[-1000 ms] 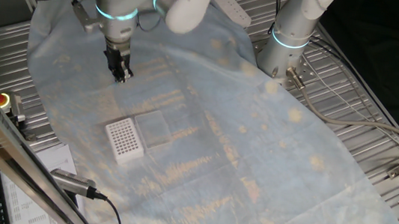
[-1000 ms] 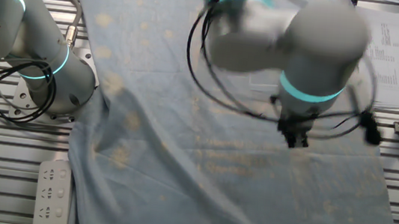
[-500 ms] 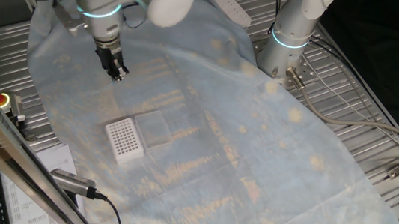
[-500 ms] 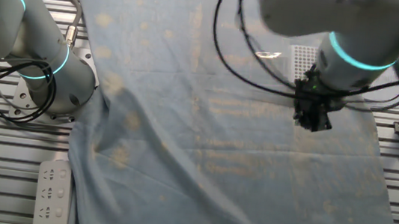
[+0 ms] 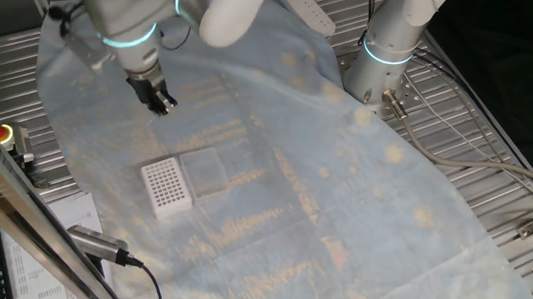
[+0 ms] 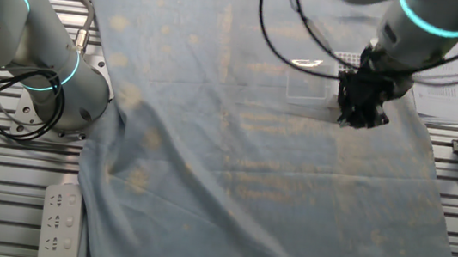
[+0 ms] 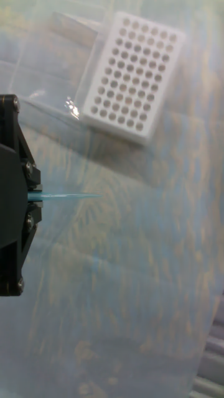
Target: Insert a medium pipette tip into the holder for medium pipette tips
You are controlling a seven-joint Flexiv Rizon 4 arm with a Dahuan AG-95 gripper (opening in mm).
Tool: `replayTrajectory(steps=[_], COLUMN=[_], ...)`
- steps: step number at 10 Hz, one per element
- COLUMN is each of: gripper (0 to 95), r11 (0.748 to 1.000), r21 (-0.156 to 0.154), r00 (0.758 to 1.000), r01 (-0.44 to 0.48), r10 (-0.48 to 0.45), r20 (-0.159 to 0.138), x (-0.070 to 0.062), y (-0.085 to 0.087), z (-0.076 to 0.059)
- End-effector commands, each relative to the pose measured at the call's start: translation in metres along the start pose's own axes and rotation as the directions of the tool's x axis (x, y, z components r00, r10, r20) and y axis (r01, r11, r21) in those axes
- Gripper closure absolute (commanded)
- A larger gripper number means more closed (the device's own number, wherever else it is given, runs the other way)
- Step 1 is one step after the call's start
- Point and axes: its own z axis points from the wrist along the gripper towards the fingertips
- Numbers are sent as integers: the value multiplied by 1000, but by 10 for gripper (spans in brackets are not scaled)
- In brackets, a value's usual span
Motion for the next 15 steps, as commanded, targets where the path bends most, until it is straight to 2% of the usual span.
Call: replayTrajectory(steps=[1,7,8,9,11,12,13,15], gripper=[950,950,950,950,950,950,950,950], r11=[996,980,965,954,906,888,837,779], r21=[14,45,79,81,78,83,105,119], r00=[996,981,966,956,908,891,840,783], r01=[86,191,251,289,416,451,538,616], r10=[-86,-189,-245,-283,-409,-443,-522,-589], r20=[-10,-47,-77,-81,-92,-105,-147,-202], x=[2,2,2,2,2,2,2,2], y=[4,4,4,4,4,4,4,4], z=[-3,-3,-3,-3,-3,-3,-3,-3])
